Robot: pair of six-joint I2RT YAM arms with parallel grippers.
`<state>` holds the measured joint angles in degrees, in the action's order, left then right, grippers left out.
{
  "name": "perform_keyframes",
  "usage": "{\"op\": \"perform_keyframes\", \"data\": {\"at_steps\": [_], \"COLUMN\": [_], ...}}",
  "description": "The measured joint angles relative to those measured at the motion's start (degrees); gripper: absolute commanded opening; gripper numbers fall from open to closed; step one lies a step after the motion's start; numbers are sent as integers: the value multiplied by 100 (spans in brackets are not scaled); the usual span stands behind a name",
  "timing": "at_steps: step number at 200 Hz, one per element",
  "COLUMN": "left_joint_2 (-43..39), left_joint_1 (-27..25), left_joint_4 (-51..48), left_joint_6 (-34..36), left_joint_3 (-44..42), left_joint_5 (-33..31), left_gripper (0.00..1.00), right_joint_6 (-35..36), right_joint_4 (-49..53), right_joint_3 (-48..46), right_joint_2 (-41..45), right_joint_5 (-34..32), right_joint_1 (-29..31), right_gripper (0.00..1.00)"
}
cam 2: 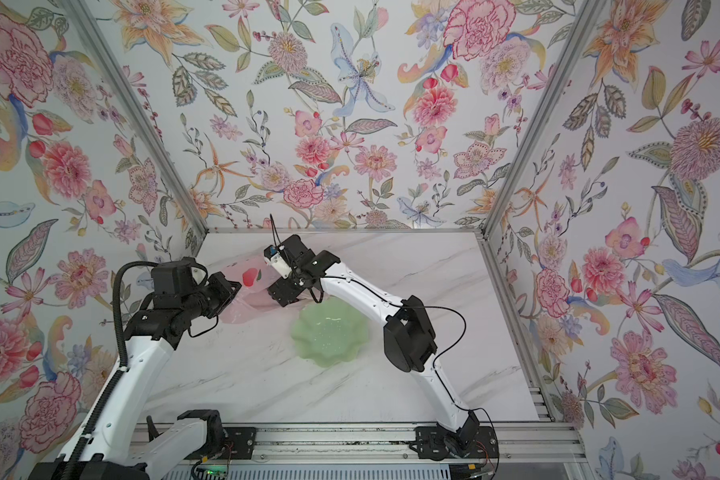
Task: Place the fruits into the plastic bag
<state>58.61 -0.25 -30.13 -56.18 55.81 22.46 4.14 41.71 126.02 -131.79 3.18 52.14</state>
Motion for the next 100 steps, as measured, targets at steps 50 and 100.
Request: {"op": "perform_keyframes", "data": {"at_steps": [50, 100], "left_joint_2": [-42, -146], "left_joint_1": [0, 4], "left_joint_4": [-83, -186], "left_joint_6": [4, 7], "left_joint_3": [-85, -186], "left_joint_5": [-17, 31], "left_gripper": [0, 0], "right_joint_6": [516, 734], "right_joint_4": [363, 481], "right_joint_3": [804, 1353], "right_joint_2": [-920, -1080], "right_joint_5": [-903, -1495], "right_joint_1": [33, 39], "right_gripper": [100, 83]}}
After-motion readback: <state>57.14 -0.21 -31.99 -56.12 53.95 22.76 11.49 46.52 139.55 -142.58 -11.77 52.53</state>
